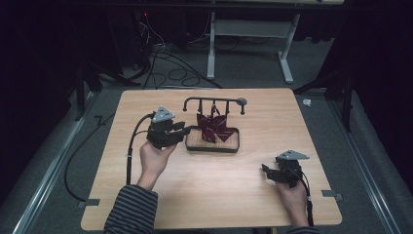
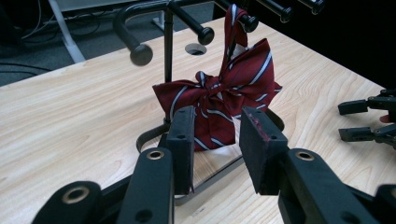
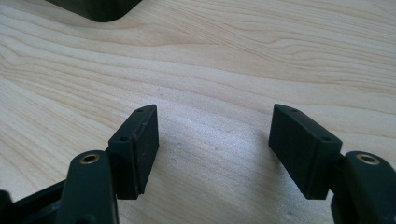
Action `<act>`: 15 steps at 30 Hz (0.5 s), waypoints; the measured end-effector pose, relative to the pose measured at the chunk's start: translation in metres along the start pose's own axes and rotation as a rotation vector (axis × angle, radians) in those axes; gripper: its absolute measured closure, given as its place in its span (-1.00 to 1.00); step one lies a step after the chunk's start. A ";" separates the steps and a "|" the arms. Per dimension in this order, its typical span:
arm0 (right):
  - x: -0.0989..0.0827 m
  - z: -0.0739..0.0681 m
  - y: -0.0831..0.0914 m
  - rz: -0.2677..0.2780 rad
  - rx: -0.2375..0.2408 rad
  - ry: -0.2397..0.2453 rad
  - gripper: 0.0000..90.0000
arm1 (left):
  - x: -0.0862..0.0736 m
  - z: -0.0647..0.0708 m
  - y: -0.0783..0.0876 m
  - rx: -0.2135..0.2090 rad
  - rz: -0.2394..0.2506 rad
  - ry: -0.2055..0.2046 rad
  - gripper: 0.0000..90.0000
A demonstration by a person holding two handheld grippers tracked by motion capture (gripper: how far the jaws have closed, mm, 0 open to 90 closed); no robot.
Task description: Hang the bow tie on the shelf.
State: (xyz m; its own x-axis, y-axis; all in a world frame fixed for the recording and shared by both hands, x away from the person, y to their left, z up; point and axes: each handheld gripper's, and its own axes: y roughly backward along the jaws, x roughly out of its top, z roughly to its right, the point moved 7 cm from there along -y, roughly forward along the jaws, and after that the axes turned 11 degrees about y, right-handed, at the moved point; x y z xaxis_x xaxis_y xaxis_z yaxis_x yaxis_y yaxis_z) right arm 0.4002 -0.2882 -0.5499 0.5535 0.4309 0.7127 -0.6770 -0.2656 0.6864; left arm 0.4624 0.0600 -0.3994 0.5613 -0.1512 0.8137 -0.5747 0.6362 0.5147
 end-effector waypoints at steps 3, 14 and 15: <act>0.000 0.000 0.000 -0.001 0.000 -0.003 -0.23 | -0.004 -0.002 0.003 0.002 -0.003 0.006 0.46; 0.000 0.000 0.000 -0.002 -0.001 -0.004 -0.23 | -0.012 -0.007 0.012 0.004 0.004 0.022 0.45; 0.000 0.000 0.000 -0.002 -0.001 -0.004 -0.23 | -0.013 -0.008 0.013 0.006 0.004 0.024 0.44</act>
State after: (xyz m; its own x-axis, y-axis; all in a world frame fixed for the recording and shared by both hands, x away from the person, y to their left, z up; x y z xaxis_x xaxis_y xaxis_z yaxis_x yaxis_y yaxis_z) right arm 0.4000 -0.2880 -0.5500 0.5566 0.4282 0.7119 -0.6765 -0.2638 0.6876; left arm 0.4525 0.0761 -0.4053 0.5728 -0.1303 0.8092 -0.5804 0.6326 0.5128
